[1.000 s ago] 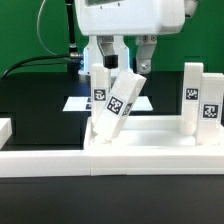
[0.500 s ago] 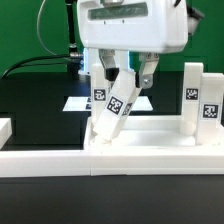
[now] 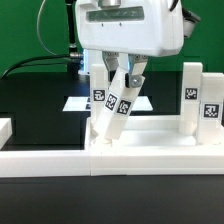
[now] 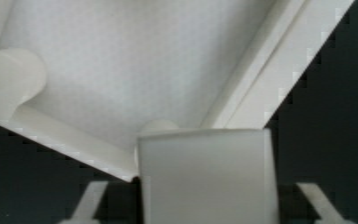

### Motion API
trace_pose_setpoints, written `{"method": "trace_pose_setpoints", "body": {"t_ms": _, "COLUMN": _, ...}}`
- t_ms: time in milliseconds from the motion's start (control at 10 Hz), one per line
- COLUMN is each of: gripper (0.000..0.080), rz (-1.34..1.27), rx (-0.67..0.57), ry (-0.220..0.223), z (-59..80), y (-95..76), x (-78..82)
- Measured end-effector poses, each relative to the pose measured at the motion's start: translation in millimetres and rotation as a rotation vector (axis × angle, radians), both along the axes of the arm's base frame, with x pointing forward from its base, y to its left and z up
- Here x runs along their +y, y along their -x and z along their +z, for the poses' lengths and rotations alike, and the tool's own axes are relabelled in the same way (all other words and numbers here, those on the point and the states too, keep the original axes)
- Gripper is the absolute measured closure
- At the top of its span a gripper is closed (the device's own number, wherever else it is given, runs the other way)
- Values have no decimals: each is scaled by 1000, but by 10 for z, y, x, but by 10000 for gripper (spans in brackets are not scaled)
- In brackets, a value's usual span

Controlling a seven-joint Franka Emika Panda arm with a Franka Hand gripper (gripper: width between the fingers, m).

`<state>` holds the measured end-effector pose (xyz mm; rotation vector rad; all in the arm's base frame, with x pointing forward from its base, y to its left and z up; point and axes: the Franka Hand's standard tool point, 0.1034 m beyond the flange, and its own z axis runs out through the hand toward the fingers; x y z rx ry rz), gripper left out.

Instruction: Assemble desk

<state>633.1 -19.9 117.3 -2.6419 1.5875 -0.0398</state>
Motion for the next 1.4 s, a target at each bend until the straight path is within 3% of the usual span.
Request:
{"method": "trace_pose_setpoints", "body": {"t_ms": 300, "gripper": 483, "rz": -10, "rx": -3, "ry": -5, "z": 8, "y": 0, "x": -53}}
{"method": "trace_pose_setpoints", "body": {"t_ms": 400, "gripper": 483, "rz": -43, "rx": -13, "ry": -15, "z": 30, "y": -4, "x": -222}}
{"method": "trace_pose_setpoints", "body": {"t_ms": 700, "gripper": 505, "rz": -362, "rx": -36, "ry": -99, "z": -10, "y": 34, "x": -452}}
{"method": "trace_pose_setpoints", "body": {"t_ms": 1100, "gripper": 506, "rz": -805, "rx": 1, "ry": -162, "z": -16, "y": 23, "x": -399}}
{"method": "trace_pose_setpoints", "body": {"t_ms": 1300, "gripper": 499, "rz": -803, "rx": -1, "ry": -159, "z": -16, "y": 21, "x": -401}}
{"method": "trace_pose_setpoints", "body": {"t_ms": 1400, "gripper": 499, "rz": -697, "rx": -3, "ry": -131, "z": -25, "y": 29, "x": -413}}
